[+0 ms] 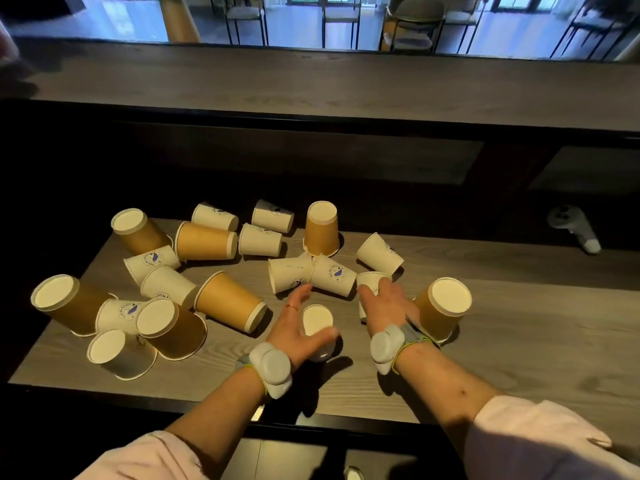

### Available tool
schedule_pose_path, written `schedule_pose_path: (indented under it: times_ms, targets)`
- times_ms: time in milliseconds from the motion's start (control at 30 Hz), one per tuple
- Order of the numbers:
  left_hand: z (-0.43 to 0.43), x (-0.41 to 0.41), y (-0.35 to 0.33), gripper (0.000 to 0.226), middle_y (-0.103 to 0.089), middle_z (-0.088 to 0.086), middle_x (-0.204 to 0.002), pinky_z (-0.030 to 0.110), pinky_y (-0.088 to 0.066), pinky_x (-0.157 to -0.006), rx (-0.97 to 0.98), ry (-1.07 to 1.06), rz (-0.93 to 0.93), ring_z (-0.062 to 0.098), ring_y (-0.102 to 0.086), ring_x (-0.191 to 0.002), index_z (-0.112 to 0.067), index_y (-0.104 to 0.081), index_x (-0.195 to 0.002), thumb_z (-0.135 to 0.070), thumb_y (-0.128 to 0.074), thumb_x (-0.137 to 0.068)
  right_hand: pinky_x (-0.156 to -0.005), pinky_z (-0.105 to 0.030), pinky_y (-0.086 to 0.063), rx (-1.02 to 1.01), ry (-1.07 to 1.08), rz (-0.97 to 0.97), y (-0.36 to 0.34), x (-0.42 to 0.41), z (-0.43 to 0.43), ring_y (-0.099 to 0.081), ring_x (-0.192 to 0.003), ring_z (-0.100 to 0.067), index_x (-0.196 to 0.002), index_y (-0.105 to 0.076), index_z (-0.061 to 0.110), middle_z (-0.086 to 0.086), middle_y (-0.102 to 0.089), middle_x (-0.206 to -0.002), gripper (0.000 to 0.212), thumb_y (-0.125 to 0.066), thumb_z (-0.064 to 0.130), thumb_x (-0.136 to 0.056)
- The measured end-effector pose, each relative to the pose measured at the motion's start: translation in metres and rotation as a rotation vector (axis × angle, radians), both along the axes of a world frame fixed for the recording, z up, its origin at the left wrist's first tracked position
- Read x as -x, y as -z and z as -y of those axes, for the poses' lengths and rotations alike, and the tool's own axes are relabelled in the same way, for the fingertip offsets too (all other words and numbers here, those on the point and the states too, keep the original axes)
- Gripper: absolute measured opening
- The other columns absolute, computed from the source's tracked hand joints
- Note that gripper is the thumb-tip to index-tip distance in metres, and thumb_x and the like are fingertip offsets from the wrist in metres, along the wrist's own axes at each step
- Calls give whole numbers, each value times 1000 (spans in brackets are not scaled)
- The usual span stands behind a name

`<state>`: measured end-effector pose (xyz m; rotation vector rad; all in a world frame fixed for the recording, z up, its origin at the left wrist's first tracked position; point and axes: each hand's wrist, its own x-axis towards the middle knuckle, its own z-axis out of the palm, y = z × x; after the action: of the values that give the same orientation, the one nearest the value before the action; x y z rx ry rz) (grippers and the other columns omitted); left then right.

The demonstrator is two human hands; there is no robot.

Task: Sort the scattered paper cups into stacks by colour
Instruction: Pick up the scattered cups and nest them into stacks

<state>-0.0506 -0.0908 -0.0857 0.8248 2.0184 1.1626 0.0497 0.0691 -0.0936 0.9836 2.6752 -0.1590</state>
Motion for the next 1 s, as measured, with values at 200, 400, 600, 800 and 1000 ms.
schedule_pose_path:
  times_ms: [200,400,600,800,1000]
  targets:
    - [-19,54,-10,47,-52,5,-130,28,-41,-89,200,-279,-330,24,-50,-118,-25,-46,-127,-35,-60,-83,-99,-42,-38,52,-120,127,14,7,-31,-37,-127,-38,-145,-12,29,-15,-25,-149,61,-40,42,-93]
    - [-47,98,7,72,-36,7,-145,39,-34,-106,591,223,-732,28,-34,-132,-27,-32,-138,-36,-68,-75,-98,-46,-38,262,33,131,16,14,-25,-32,-125,-42,-142,-19,36,-17,-8,-149,61,-48,28,-89]
    - [-79,113,23,88,-34,5,-146,42,-34,-103,904,393,-815,28,-33,-134,-27,-14,-145,-44,-65,-75,-95,-49,-41,127,-24,185,21,18,-12,-41,-123,-44,-146,-23,26,-19,-27,-146,54,-36,40,-96]
    - [-68,124,8,71,-49,12,-130,39,-46,-87,780,179,-626,31,-51,-117,-15,-35,-132,-38,-67,-72,-94,-53,-44,83,51,250,3,31,-4,-39,-120,-46,-138,-28,27,-19,-10,-149,51,-49,22,-92]
    - [-30,98,-39,70,-56,3,-119,31,-49,-81,55,-68,16,19,-56,-100,-23,-36,-131,-25,-74,-72,-87,-49,-51,31,-7,331,-10,36,-4,-53,-107,-46,-137,-31,20,-25,-24,-138,44,-39,18,-95]
